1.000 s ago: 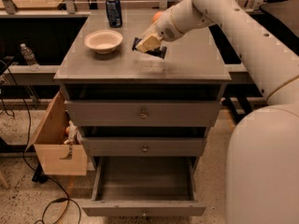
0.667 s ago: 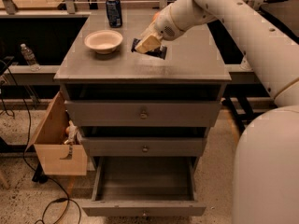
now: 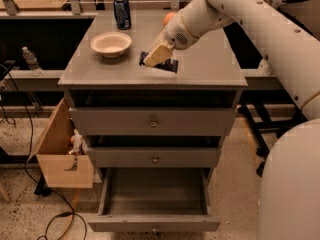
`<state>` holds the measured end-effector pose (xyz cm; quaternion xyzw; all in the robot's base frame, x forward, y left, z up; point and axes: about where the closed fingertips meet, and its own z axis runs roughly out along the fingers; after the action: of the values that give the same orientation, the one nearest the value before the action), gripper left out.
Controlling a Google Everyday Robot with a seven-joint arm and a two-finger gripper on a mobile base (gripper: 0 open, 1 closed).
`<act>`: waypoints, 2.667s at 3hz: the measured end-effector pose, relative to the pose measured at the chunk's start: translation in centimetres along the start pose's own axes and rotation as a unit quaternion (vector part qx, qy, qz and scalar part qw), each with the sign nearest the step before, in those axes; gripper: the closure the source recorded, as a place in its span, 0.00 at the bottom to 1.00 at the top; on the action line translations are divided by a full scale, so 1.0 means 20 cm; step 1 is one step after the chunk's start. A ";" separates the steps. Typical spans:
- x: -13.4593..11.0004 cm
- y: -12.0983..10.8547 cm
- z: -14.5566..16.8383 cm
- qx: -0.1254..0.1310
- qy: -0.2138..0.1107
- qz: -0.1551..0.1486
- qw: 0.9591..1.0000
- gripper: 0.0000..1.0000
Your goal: Place rxbar blueberry into bottom drawer
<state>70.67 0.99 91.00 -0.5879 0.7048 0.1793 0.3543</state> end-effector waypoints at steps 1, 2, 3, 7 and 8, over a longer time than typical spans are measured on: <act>0.00 0.10 -0.01 -0.005 0.016 -0.002 1.000 1.00; -0.05 0.34 -0.06 0.008 0.044 -0.006 0.999 1.00; 0.00 0.58 0.04 -0.013 0.084 -0.002 0.996 1.00; 0.58 0.84 0.45 -0.071 0.114 0.048 0.990 1.00; 0.79 0.86 0.68 -0.098 0.113 0.049 0.988 1.00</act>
Offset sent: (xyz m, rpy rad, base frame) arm -0.1426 0.0332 -0.0227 -0.1989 0.0469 -0.0264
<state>57.15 3.20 67.72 -0.6011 0.7472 0.1971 0.2038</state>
